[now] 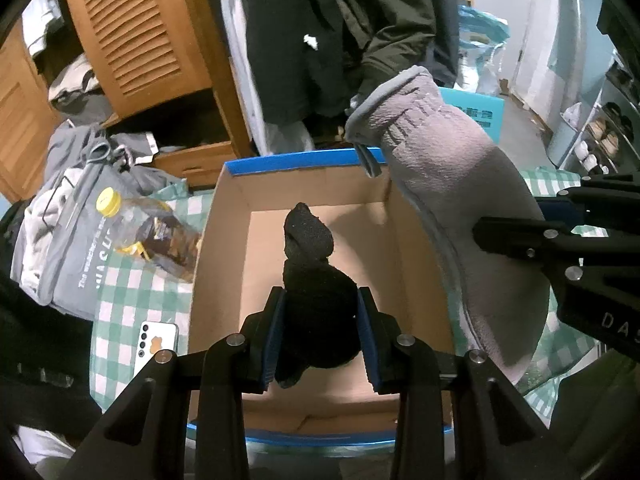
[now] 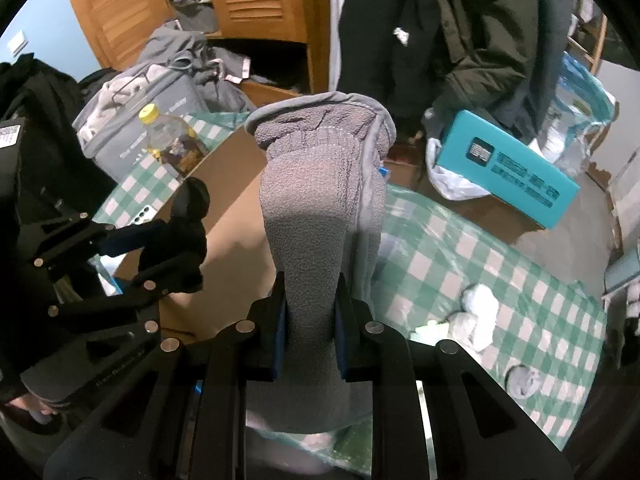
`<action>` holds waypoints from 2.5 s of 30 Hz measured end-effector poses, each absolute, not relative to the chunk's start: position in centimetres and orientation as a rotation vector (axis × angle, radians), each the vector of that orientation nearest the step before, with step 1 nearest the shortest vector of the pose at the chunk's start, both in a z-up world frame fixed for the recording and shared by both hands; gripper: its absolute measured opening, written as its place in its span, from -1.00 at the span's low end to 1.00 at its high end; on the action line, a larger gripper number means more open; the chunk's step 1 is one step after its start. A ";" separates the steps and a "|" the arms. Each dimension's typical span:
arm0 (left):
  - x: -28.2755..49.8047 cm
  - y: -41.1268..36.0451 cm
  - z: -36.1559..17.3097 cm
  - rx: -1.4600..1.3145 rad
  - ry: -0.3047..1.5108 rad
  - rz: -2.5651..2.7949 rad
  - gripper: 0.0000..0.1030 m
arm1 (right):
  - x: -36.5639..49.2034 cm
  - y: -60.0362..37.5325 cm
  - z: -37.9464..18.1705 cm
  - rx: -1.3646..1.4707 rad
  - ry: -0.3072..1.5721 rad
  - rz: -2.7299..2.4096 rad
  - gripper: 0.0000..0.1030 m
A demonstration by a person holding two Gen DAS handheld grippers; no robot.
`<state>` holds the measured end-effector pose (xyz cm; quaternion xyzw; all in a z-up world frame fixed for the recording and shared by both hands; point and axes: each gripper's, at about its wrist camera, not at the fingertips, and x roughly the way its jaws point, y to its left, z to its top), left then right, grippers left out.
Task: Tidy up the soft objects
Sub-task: 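Lift and carry grey sock and black sock over the cardboard box with both grippers, then lower both socks into the box and open both grippers, then withdraw both grippers from the box back over the table pile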
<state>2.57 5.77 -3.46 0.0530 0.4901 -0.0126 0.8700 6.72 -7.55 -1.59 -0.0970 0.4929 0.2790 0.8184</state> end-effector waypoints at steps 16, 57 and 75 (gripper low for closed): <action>3.6 9.2 -5.7 0.097 1.080 0.026 -0.32 | 8.1 -2.2 -3.3 -0.238 1.097 0.644 -0.65; 4.2 8.0 -5.7 0.108 1.080 0.031 0.33 | 8.7 -6.1 -4.1 -0.227 1.091 0.551 0.23; 4.7 2.2 -5.5 0.177 1.075 -0.057 0.37 | 8.0 -13.1 -4.3 -0.202 1.085 0.456 0.36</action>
